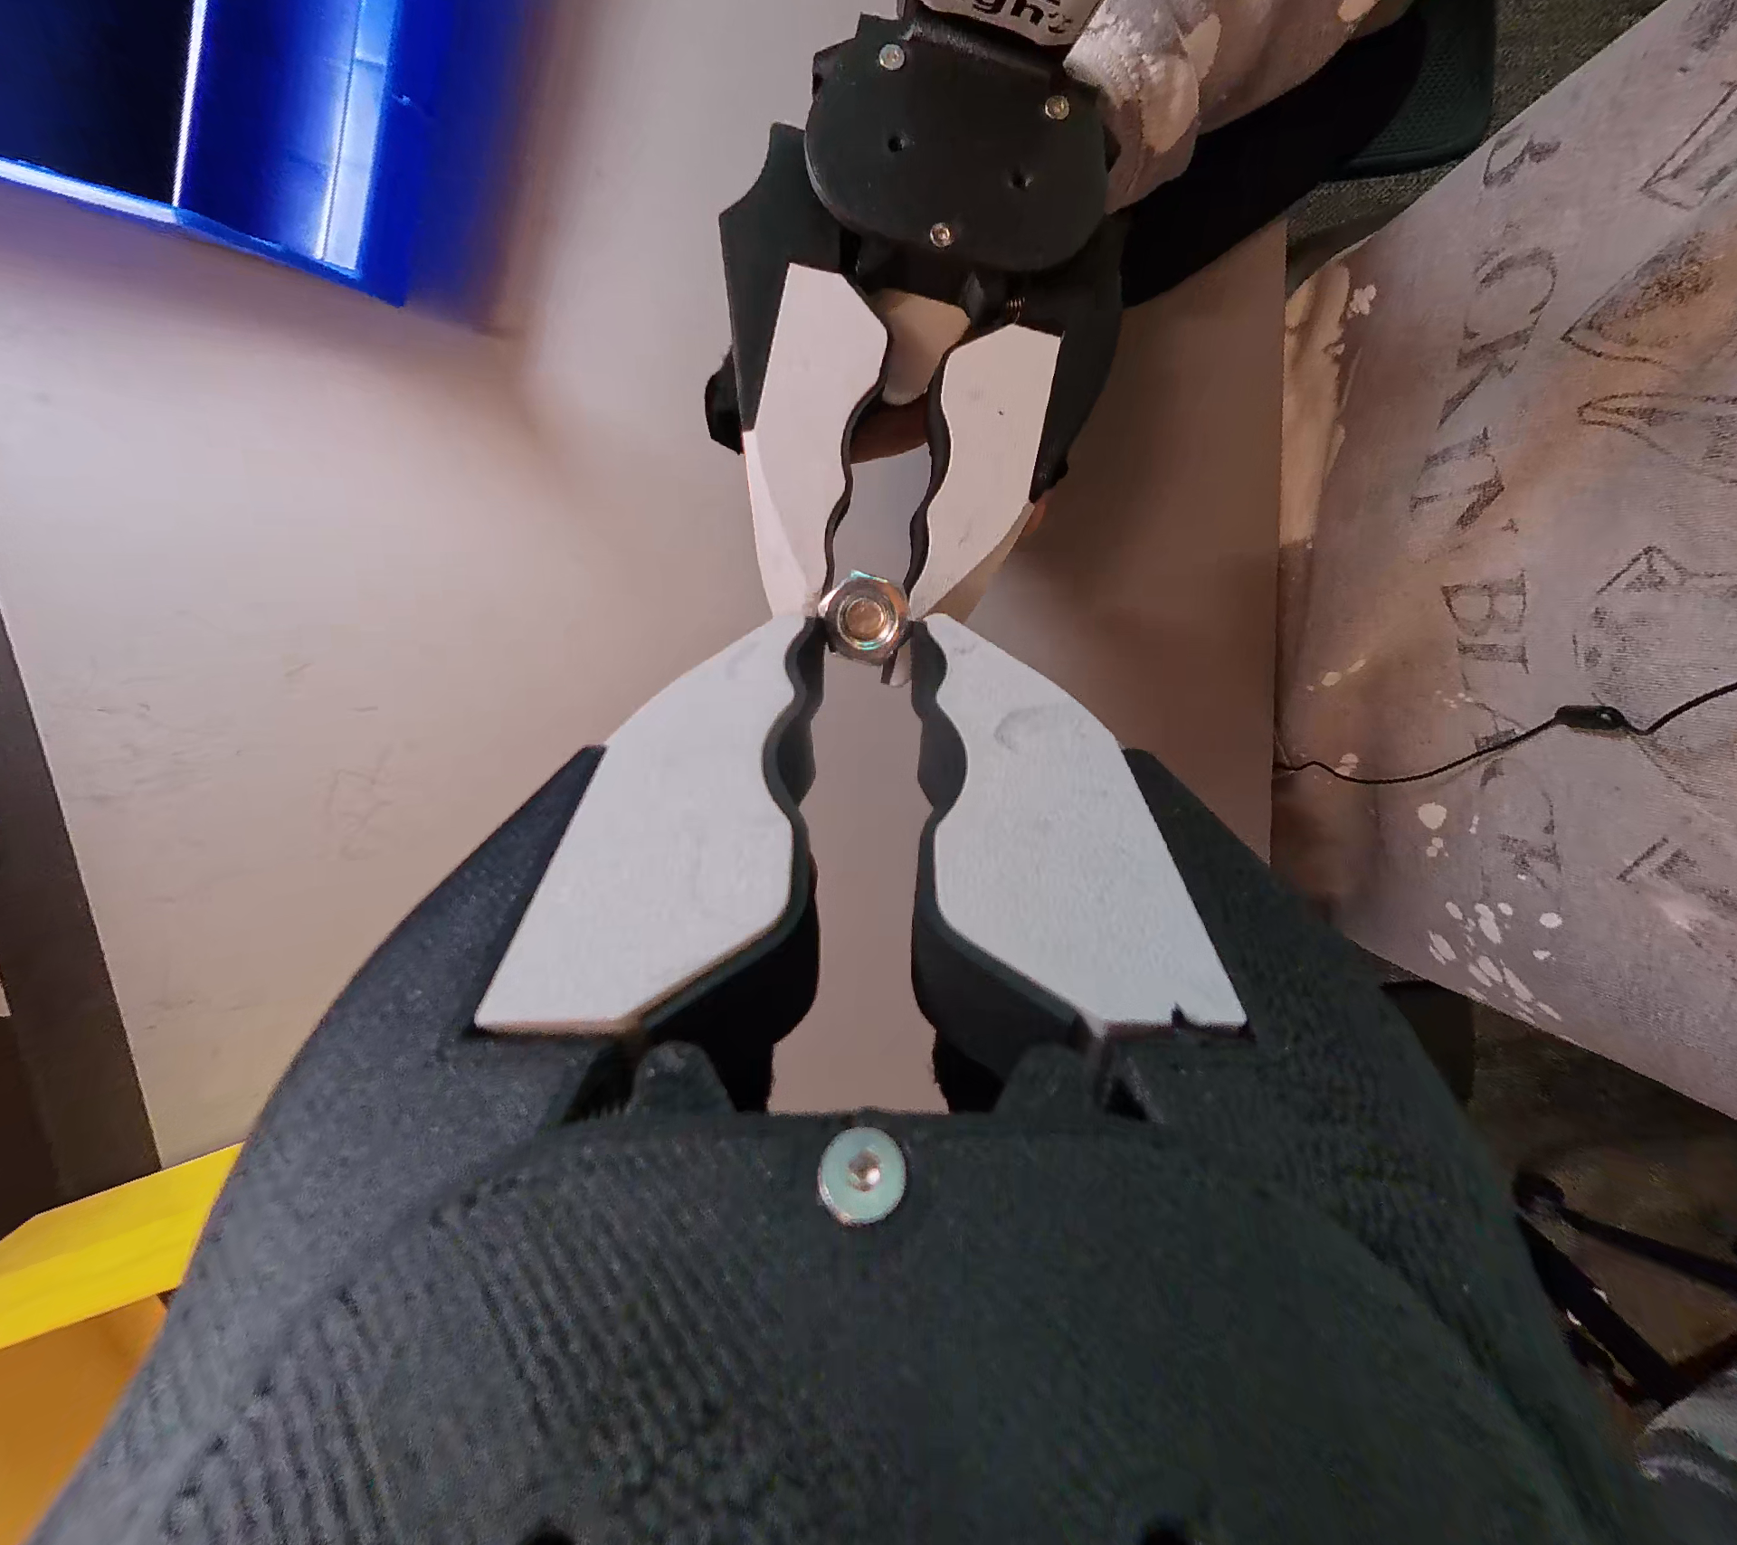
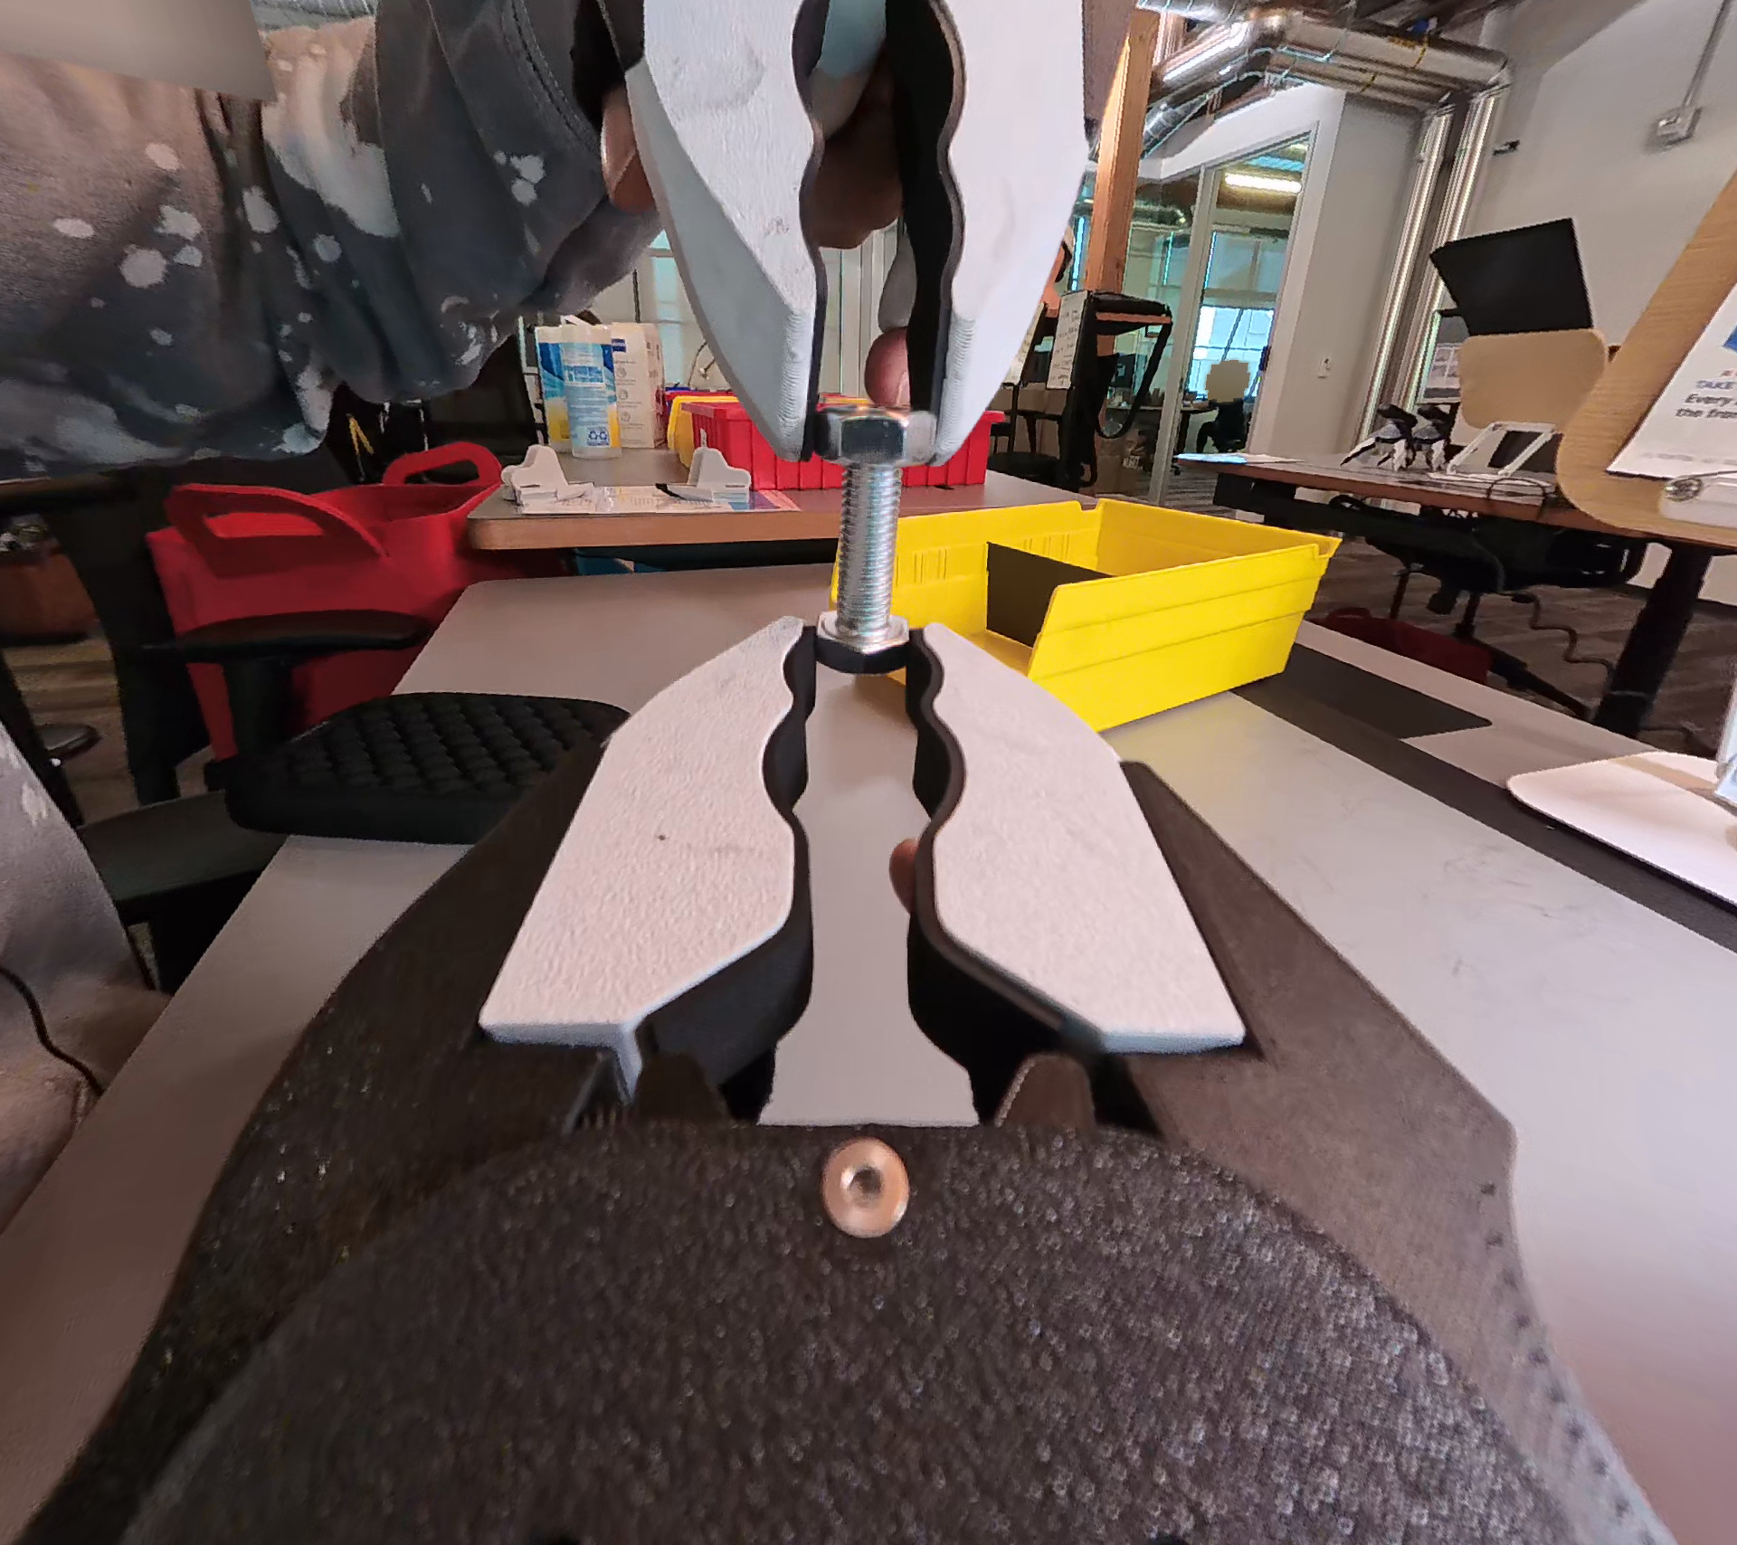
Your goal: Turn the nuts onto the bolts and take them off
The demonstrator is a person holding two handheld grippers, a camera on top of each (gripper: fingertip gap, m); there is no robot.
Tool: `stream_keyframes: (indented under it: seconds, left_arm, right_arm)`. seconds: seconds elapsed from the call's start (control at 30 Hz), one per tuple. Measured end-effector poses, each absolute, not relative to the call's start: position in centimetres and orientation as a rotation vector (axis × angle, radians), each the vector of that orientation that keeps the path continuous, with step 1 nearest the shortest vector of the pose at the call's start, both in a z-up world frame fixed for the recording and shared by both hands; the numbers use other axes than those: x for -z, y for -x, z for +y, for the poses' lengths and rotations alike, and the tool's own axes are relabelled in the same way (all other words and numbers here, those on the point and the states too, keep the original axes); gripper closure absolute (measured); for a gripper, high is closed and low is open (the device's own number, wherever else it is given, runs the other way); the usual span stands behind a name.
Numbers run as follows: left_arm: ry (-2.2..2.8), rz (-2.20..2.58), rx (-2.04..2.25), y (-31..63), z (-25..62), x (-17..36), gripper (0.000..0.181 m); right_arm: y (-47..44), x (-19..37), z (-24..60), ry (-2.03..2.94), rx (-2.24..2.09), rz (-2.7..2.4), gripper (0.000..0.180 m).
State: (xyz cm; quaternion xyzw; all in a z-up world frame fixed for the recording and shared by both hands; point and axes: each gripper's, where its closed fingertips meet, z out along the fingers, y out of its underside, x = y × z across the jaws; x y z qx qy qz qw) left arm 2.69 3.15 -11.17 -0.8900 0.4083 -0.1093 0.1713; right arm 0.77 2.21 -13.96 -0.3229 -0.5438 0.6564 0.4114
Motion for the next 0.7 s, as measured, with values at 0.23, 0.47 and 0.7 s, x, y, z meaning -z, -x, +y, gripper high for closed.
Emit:
stream_keyframes:
  seconds: [0.23, 0.47, 0.7]
  left_arm:
    - [2.543, 1.175, 0.291, -2.4, 2.9, 11.3, 0.162]
    - [2.571, 1.212, 0.275, -2.0, 2.3, 11.9, 0.162]
    - [2.56, 1.202, 0.294, -2.0, 2.1, 11.9, 0.162]
  right_arm:
    - [-0.7, 14.1, 2.1, 0.816, -1.64, -1.398, 0.162]
    - [-0.5, 14.8, 1.6, 0.827, -1.607, -1.464, 0.162]
    - [-0.5, 14.9, 1.5, 0.823, -1.608, -1.462, 0.162]
